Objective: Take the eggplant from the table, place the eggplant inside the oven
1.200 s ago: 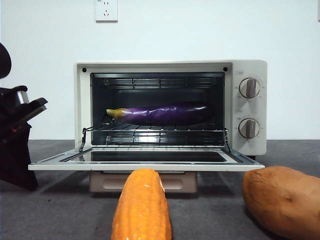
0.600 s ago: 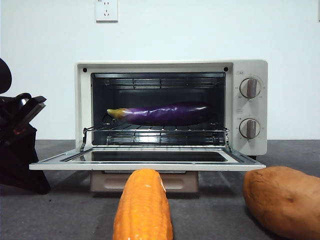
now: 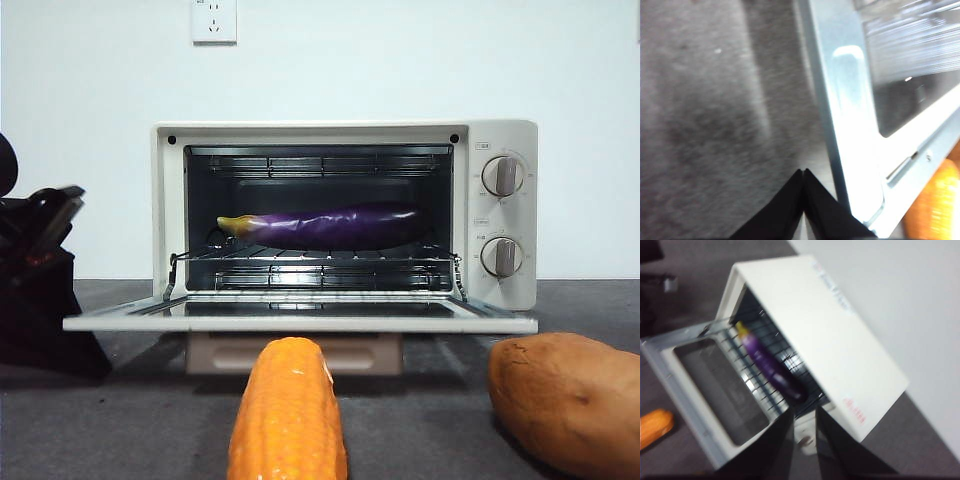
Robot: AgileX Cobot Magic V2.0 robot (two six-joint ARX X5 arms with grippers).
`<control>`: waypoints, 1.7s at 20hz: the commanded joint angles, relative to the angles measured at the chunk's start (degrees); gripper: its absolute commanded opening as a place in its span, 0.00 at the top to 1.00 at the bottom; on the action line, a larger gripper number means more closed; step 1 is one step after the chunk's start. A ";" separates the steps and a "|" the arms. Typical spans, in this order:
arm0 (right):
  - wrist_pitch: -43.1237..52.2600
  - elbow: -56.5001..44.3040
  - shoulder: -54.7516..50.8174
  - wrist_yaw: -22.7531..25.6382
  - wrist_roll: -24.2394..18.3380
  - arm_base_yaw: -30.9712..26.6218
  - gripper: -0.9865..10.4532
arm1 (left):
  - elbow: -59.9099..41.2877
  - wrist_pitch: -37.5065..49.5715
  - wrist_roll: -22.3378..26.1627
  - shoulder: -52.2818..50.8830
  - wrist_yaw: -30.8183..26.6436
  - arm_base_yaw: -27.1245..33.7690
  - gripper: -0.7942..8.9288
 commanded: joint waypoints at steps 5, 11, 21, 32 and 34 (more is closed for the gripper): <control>-7.37 1.03 0.42 -1.57 7.93 0.72 0.86 | 2.58 1.31 1.25 0.96 10.91 2.05 0.91; -11.96 1.01 0.44 -5.42 12.02 0.72 0.86 | 7.02 1.14 -0.28 0.96 17.88 5.31 0.91; -11.63 0.63 0.57 -11.45 13.00 0.72 0.86 | 26.71 1.18 -7.54 0.96 18.40 8.59 0.91; 1.77 -17.81 0.55 -9.64 5.18 -4.46 0.91 | 33.70 -19.10 4.15 -10.78 -2.60 5.68 0.91; 6.21 -22.43 0.55 -8.87 4.90 -8.07 0.91 | 33.42 -23.28 7.65 -14.16 -9.03 4.20 0.91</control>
